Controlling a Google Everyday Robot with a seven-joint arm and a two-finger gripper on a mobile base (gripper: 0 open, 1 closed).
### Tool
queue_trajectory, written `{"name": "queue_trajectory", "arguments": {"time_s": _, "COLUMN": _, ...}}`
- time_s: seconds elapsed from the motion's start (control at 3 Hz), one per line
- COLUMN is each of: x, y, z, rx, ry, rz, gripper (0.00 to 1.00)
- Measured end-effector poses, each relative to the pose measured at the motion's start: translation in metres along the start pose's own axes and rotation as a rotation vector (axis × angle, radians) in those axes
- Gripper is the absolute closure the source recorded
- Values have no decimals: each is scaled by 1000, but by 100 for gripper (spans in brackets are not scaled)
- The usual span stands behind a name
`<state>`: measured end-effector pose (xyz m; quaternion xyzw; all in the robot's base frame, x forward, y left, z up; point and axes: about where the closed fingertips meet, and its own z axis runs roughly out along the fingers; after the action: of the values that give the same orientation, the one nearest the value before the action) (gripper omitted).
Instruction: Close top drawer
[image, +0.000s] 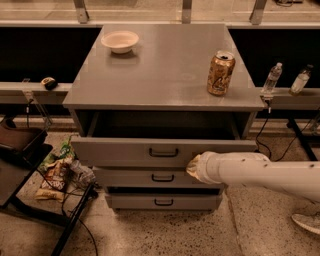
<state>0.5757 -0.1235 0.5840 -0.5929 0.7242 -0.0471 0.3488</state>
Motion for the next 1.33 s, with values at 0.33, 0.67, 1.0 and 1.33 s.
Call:
{"name": "queue_trajectory", "arguments": {"time_s": 0.33, "x": 0, "y": -16, "z": 8, "rx": 14, "ry": 23, "rz": 11, "gripper": 100}}
{"name": "queue_trajectory", "arguments": {"time_s": 0.67, "x": 0, "y": -18, "z": 9, "rx": 14, "ry": 27, "rz": 8, "gripper": 82}}
{"name": "queue_trajectory", "arguments": {"time_s": 1.0, "x": 0, "y": -18, "z": 9, "rx": 14, "ry": 27, "rz": 8, "gripper": 58}}
{"name": "queue_trajectory", "arguments": {"time_s": 1.33, "x": 0, "y": -18, "z": 9, "rx": 14, "ry": 27, "rz": 8, "gripper": 35}}
